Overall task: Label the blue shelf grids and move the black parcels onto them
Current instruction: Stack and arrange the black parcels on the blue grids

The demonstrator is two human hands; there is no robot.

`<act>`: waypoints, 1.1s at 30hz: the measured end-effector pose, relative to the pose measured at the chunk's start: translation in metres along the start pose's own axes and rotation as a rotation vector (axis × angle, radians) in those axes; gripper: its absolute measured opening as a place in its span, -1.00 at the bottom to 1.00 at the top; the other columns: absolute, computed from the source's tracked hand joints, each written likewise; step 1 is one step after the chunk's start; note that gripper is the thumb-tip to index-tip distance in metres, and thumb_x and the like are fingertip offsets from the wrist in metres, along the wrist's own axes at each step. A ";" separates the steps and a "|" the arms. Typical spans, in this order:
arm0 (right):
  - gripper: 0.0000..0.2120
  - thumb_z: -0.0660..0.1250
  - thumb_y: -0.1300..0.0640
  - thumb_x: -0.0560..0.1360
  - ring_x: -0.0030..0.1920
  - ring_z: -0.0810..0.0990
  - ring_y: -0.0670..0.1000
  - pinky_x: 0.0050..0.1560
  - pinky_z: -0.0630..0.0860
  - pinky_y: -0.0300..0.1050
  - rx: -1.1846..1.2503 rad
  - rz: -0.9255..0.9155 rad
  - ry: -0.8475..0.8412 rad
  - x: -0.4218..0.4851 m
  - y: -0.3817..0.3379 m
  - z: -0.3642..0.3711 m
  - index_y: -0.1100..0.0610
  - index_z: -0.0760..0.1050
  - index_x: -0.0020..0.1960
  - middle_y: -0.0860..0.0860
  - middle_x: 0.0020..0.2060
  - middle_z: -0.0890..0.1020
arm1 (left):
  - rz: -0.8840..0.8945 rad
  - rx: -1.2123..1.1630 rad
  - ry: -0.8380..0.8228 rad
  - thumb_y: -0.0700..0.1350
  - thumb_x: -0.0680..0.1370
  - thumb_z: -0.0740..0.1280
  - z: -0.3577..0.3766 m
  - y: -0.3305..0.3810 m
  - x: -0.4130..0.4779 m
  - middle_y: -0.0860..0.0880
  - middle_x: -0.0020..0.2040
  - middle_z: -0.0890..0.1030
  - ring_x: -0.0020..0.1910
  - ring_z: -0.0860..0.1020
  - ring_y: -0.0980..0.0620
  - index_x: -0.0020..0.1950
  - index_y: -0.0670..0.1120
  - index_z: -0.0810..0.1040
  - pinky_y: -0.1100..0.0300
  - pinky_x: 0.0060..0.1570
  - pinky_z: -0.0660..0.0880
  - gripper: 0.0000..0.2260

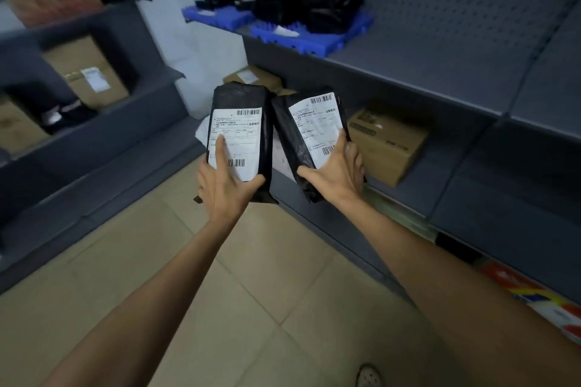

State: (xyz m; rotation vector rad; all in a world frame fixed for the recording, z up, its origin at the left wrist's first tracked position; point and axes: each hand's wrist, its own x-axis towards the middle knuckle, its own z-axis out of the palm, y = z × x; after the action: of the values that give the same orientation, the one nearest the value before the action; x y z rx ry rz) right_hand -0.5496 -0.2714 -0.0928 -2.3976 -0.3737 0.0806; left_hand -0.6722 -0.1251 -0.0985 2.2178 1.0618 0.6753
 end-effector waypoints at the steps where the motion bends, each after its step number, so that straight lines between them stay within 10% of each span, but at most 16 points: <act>1: 0.16 0.47 -0.24 0.17 0.37 0.27 0.21 0.34 0.30 0.13 0.005 -0.029 0.009 0.001 -0.019 -0.002 0.06 -0.06 0.57 0.13 0.39 0.27 | 0.005 -0.008 0.027 0.13 0.30 0.50 -0.016 0.000 0.009 -0.17 0.47 0.17 0.44 0.19 -0.21 0.56 0.20 0.00 -0.21 0.36 0.26 -0.04; 14: 0.18 0.45 -0.33 0.22 0.39 0.27 0.23 0.37 0.31 0.12 0.025 -0.232 0.201 0.086 -0.156 -0.064 0.10 -0.09 0.59 0.16 0.43 0.26 | 0.137 -0.127 0.141 0.14 0.34 0.47 -0.103 0.077 0.137 -0.19 0.51 0.10 0.48 0.13 -0.25 0.56 0.21 -0.02 -0.26 0.41 0.18 -0.06; 33: 0.12 0.42 -0.39 0.22 0.39 0.28 0.24 0.35 0.27 0.12 -0.073 -0.143 0.281 0.427 -0.167 -0.124 0.05 0.01 0.57 0.16 0.42 0.27 | 0.235 -0.051 -0.028 0.22 0.38 0.43 0.037 0.248 0.424 -0.23 0.45 0.19 0.42 0.18 -0.28 0.54 0.18 0.07 -0.23 0.31 0.24 -0.17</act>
State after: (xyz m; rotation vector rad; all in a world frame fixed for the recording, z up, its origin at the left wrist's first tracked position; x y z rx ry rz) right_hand -0.1623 -0.1078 0.1290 -2.4020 -0.4185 -0.3365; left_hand -0.2851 0.0804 0.1257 2.3220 0.7679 0.7592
